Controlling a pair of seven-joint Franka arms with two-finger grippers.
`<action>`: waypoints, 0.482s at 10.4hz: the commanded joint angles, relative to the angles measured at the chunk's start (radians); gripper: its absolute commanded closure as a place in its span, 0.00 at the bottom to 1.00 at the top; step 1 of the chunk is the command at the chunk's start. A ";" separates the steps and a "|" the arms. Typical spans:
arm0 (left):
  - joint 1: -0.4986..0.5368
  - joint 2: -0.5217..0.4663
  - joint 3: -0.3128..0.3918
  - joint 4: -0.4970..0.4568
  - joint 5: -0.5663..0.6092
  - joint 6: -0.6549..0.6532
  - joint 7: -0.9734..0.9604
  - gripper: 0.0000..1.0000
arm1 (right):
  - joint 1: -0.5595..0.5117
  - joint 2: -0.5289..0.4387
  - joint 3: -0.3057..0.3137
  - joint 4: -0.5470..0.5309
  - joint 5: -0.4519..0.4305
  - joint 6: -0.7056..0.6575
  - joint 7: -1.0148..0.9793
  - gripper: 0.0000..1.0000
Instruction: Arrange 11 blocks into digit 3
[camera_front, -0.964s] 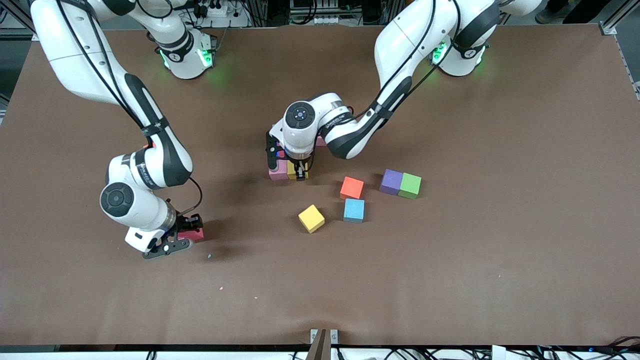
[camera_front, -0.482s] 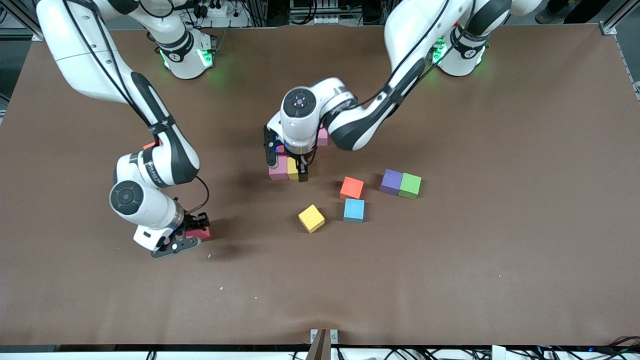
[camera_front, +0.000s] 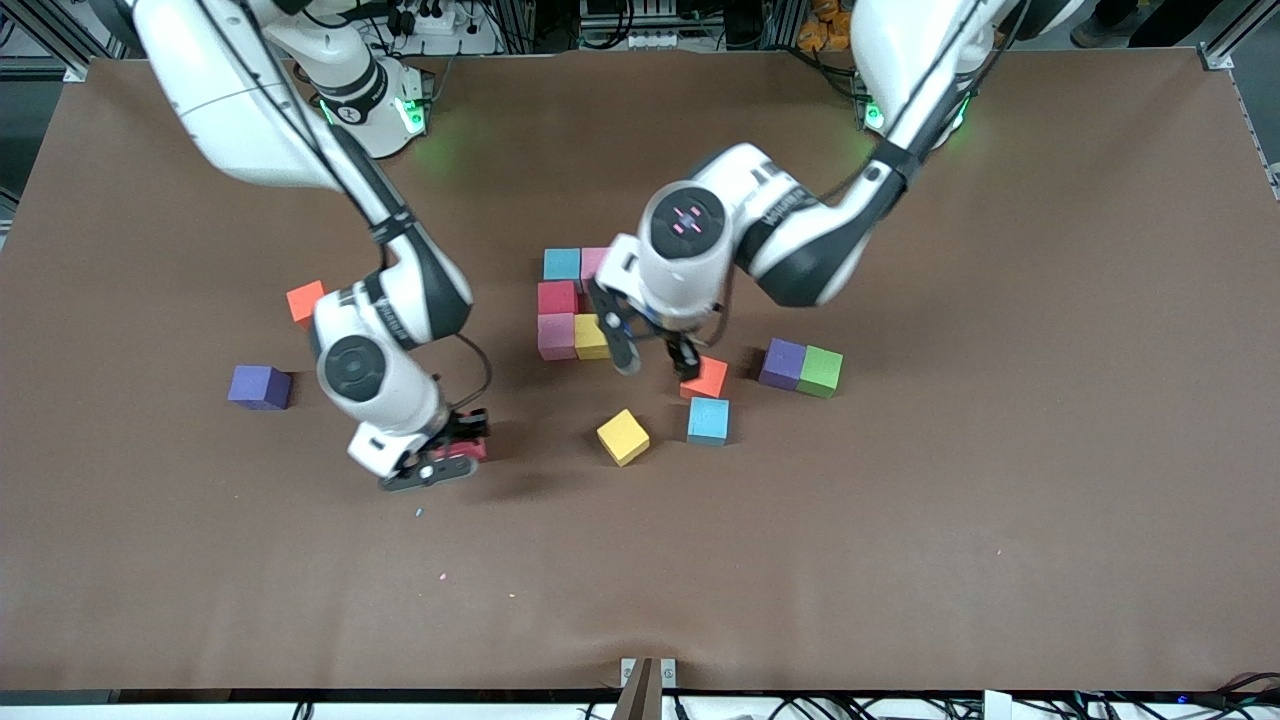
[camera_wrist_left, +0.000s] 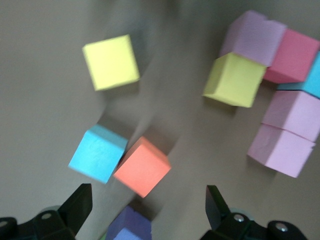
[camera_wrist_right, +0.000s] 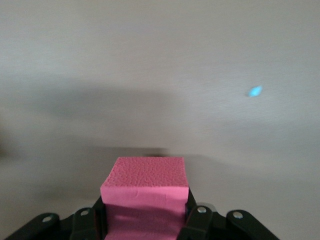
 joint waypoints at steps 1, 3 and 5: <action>0.039 -0.005 -0.005 -0.036 -0.024 -0.005 -0.017 0.00 | 0.076 0.002 -0.004 -0.002 0.005 0.002 0.089 0.77; 0.049 0.026 -0.010 -0.085 -0.020 0.012 0.125 0.00 | 0.128 0.004 -0.004 -0.012 0.005 0.004 0.160 0.77; 0.032 0.031 -0.010 -0.134 -0.001 0.061 0.239 0.00 | 0.159 0.002 -0.004 -0.044 0.005 0.002 0.181 0.77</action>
